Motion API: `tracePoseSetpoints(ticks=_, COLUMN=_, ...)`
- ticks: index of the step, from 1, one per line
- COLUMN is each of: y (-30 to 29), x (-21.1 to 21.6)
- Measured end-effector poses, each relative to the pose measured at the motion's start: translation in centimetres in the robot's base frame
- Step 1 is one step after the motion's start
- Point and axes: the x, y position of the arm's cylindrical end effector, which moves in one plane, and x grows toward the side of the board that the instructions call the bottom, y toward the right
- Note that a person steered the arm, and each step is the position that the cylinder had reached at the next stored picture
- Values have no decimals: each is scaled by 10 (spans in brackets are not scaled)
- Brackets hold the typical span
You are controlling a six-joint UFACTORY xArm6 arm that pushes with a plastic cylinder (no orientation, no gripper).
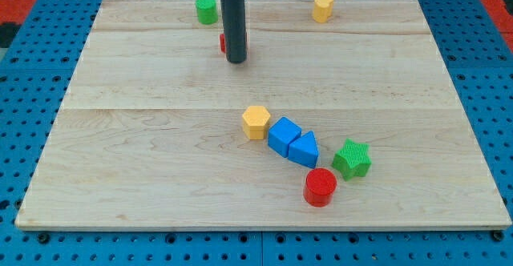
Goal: Place the red star at top center of the board
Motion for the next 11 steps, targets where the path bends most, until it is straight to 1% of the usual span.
tracePoseSetpoints(ticks=1, y=-9, x=-16)
tracePoseSetpoints(ticks=2, y=-48, x=-17)
tracePoseSetpoints(ticks=3, y=-31, x=-29)
tracePoseSetpoints(ticks=4, y=0, x=-45)
tracePoseSetpoints(ticks=5, y=14, x=-52)
tracePoseSetpoints(ticks=6, y=8, x=-25)
tracePoseSetpoints(ticks=7, y=23, x=-19)
tracePoseSetpoints(ticks=8, y=27, x=-28)
tracePoseSetpoints(ticks=9, y=25, x=-58)
tracePoseSetpoints(ticks=10, y=25, x=-71)
tracePoseSetpoints(ticks=11, y=25, x=-75)
